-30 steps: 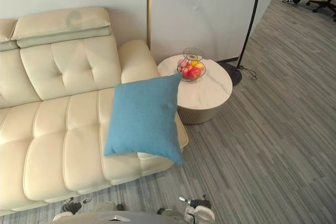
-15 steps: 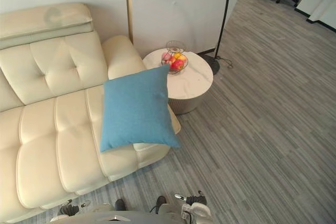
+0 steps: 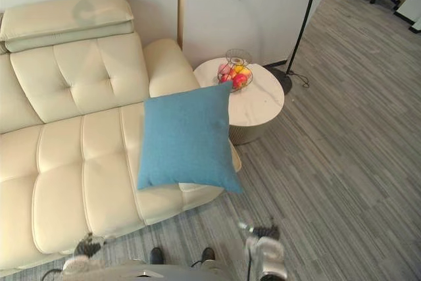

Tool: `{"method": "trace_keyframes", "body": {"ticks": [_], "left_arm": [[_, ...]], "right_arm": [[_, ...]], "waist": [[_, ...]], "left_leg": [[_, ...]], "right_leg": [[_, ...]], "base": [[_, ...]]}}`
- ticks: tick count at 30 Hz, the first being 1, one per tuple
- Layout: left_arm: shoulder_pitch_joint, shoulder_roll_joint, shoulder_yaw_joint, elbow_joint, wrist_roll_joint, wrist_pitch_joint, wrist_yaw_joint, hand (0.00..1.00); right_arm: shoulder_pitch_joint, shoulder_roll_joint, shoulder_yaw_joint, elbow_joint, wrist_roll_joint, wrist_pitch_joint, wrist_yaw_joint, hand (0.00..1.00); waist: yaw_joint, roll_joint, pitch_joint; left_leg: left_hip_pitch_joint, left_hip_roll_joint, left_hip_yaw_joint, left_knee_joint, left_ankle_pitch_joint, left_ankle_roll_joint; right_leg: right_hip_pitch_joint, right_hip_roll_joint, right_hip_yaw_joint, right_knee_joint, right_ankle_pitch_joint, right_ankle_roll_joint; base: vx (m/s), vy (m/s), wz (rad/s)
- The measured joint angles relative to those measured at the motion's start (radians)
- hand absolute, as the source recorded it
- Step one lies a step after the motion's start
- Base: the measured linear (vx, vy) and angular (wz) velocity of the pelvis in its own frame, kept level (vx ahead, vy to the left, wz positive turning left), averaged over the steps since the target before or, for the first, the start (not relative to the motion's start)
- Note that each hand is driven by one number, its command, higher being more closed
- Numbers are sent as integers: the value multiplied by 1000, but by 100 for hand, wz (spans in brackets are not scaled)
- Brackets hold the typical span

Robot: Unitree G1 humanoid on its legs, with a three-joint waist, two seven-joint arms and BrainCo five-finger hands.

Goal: Pick up cushions and gather them together orderly.

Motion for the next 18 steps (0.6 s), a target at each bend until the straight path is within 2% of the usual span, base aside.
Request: {"method": "trace_keyframes", "body": {"ticks": [6, 10, 13, 15, 18], "left_arm": [[-37, 30, -32, -99, -19, -12, 2, 0], [-103, 39, -54, -185, -40, -18, 21, 0], [-182, 55, -66, -206, -51, -24, 39, 0], [-262, 70, -85, -214, -62, -26, 51, 0], [-412, 86, -121, -214, -78, -26, 72, 0]], "right_arm": [[-85, -79, 0, -64, -35, -11, 0, 0], [-178, -147, 4, -142, -36, -12, -7, 0], [-273, -179, 17, -153, -35, -11, -27, 0], [-347, -179, 57, -187, -26, -18, -44, 0], [-466, -179, 128, -214, 8, -21, -48, 0]], "waist": [[-7, 9, -4], [-13, 33, 10], [-14, 40, 64], [-18, 40, 77], [-20, 40, 141]], "left_leg": [[-20, 0, -12, -15, 13, 2], [-112, -1, -23, -15, 43, 11], [-141, 3, -27, -15, 62, 9], [-221, 9, -27, -12, 83, 8], [-313, 14, -22, -6, 112, 11]], "right_leg": [[-20, 2, -11, -8, 2, -3], [-103, 2, -22, -14, 32, -12], [-126, 7, -24, -21, 51, -22], [-206, 8, -23, -20, 76, -30], [-296, 8, -18, -20, 112, -37]], "base": [[-17, -13, 5], [-43, -9, 7], [-85, -10, 3], [-87, -20, -2], [-96, -17, -4]]}}
